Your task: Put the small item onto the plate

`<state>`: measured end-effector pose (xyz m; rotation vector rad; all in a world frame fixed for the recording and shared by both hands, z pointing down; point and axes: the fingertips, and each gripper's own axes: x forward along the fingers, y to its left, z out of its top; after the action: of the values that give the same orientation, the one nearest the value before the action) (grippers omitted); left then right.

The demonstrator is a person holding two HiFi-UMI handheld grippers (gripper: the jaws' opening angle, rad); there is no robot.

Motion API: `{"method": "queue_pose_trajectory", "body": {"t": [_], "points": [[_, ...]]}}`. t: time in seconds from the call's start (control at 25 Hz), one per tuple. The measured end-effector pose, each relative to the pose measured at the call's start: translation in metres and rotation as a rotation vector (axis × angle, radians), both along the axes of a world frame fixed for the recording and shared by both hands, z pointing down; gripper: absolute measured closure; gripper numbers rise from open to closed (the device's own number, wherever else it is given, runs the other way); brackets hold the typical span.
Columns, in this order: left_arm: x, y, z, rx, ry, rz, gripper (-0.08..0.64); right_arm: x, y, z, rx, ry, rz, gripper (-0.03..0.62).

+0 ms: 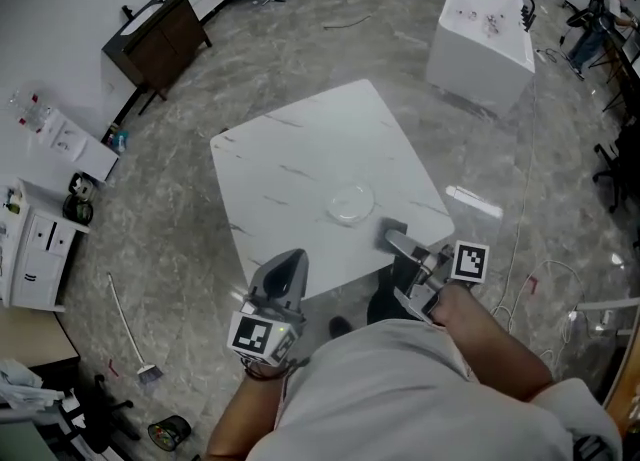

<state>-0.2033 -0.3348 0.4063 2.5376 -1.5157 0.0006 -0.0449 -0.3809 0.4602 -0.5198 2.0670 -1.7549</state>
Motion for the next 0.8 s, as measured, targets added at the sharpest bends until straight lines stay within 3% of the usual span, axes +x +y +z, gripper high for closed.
{"method": "queue_pose_trajectory", "body": {"t": [0.16,0.48,0.8], "points": [[0.012,-0.042,0.0,-0.011,-0.016,-0.069,0.554,0.013,-0.057,0.035,-0.032,0.08,-0.082,0.494],[0.034,-0.146,0.027,-0.052,0.004,-0.188,0.554,0.007,-0.166,0.095,-0.108,0.142,-0.245,0.494],[0.042,-0.194,0.052,-0.111,0.011,-0.28,0.554,-0.015,-0.206,0.153,-0.155,0.17,-0.416,0.494]]}}
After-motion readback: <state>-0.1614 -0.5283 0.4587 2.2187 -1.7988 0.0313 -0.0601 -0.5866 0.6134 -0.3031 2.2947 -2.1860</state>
